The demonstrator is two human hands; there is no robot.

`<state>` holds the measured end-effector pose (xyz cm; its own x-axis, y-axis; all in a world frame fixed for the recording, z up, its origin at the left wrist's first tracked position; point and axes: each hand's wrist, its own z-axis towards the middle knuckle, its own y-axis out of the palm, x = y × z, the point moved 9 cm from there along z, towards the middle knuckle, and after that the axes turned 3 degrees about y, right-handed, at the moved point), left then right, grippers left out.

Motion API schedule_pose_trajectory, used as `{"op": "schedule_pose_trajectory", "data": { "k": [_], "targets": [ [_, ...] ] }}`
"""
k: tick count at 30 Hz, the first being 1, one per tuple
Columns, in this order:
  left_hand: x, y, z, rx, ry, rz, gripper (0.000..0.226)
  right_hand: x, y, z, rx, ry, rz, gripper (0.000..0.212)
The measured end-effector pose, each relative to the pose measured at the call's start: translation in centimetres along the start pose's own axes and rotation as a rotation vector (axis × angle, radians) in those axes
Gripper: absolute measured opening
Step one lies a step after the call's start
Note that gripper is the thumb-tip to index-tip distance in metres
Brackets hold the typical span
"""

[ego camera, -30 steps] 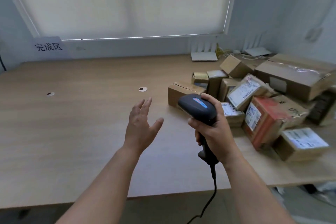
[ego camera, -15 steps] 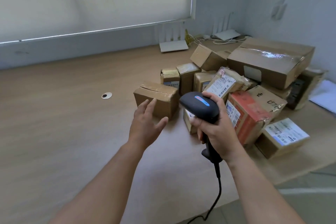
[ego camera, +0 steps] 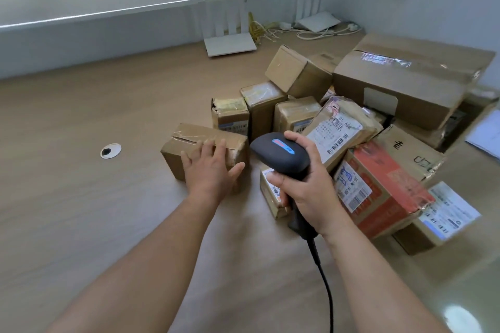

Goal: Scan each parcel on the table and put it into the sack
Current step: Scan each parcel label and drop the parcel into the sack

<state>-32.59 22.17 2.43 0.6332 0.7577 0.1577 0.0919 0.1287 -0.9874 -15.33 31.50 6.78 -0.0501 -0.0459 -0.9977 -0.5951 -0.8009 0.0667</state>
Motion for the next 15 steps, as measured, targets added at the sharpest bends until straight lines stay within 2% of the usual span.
{"op": "schedule_pose_trajectory", "data": {
  "k": [4, 9, 13, 15],
  "targets": [
    [-1.2, -0.3, -0.1, 0.011, 0.018, -0.012, 0.053, 0.5, 0.6, 0.9, 0.001, 0.024, -0.003, 0.066],
    [-5.6, -1.6, -2.8, 0.013, -0.019, 0.027, 0.055, 0.4, 1.3, 0.9, -0.020, 0.030, 0.019, 0.065],
    [-8.5, -3.4, -3.5, 0.082, -0.175, -0.038, 0.044, 0.2, 1.9, 0.8, -0.044, 0.024, 0.046, 0.065],
    [-8.4, -3.8, -3.1, 0.062, -0.244, -0.006, 0.056, 0.2, 2.3, 0.9, -0.059, 0.011, 0.054, 0.066]
  ]
}}
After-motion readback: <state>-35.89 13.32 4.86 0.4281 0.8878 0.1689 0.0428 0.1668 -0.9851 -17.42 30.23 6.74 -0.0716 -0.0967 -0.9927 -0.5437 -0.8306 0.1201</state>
